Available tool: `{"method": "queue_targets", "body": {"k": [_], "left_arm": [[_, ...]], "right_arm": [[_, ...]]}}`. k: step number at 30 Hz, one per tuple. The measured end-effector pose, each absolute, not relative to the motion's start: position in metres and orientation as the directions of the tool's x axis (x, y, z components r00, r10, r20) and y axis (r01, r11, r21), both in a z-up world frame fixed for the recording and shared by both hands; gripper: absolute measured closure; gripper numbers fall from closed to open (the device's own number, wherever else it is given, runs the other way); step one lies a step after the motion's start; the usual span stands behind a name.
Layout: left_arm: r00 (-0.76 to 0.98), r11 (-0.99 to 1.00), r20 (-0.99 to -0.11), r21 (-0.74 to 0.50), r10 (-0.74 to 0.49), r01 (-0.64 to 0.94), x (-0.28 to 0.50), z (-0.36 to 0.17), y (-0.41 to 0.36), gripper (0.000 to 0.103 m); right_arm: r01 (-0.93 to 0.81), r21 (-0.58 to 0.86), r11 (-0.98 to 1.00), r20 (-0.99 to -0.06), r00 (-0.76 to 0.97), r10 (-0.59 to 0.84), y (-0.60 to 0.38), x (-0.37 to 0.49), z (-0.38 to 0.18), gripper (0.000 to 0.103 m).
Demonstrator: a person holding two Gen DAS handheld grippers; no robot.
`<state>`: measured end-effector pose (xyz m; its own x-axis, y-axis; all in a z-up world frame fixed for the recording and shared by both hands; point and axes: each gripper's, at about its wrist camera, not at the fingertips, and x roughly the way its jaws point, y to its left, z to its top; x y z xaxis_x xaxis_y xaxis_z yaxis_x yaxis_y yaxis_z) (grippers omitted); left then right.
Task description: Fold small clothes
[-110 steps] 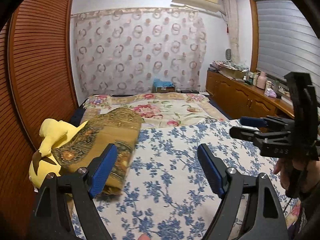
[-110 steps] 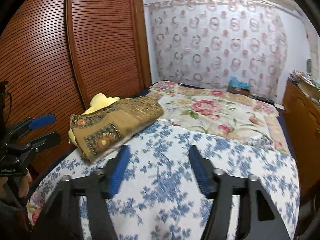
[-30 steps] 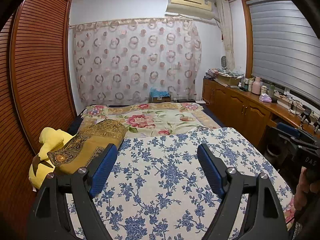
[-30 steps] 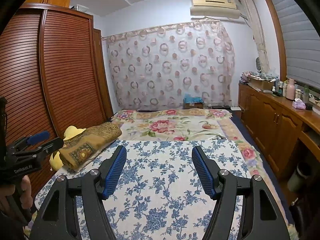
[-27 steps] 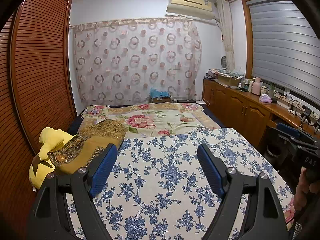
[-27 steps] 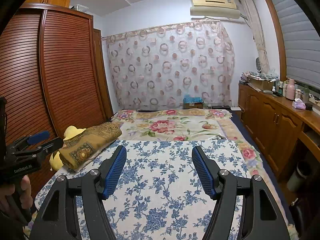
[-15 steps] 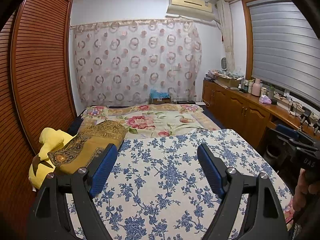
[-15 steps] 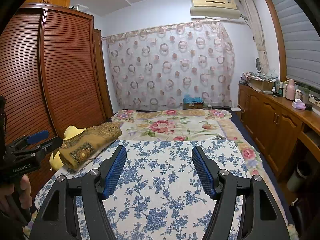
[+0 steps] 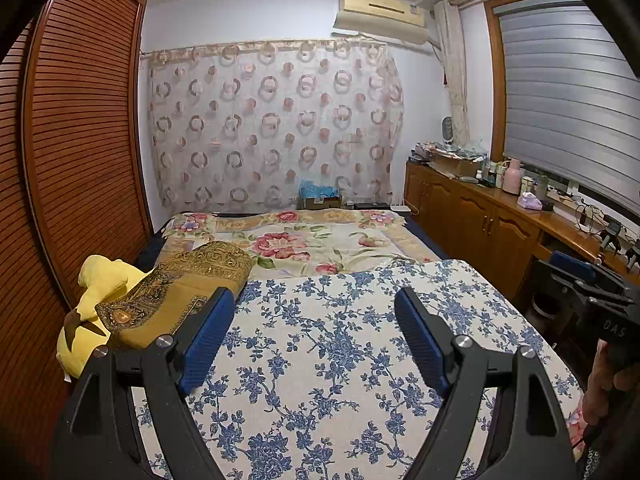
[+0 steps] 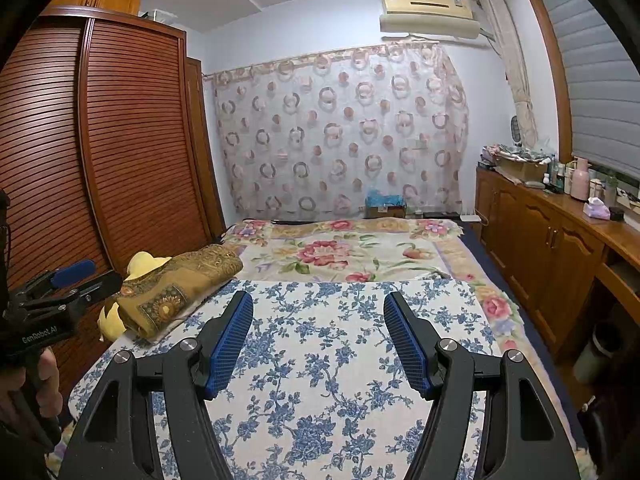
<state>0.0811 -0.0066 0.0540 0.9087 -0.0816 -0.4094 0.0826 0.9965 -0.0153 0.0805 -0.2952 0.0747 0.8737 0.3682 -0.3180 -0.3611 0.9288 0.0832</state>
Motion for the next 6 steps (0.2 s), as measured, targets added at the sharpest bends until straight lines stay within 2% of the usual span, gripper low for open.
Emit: {"method": "queue_targets", "body": {"k": [6], "left_arm": [[0.909, 0.996, -0.409, -0.018, -0.084, 0.085, 0.0809, 0.0542, -0.0069, 0.020]], "right_arm": [[-0.361, 0.083, 0.929, -0.317, 0.874, 0.368, -0.2960, 0.0804, 0.0745, 0.033]]}}
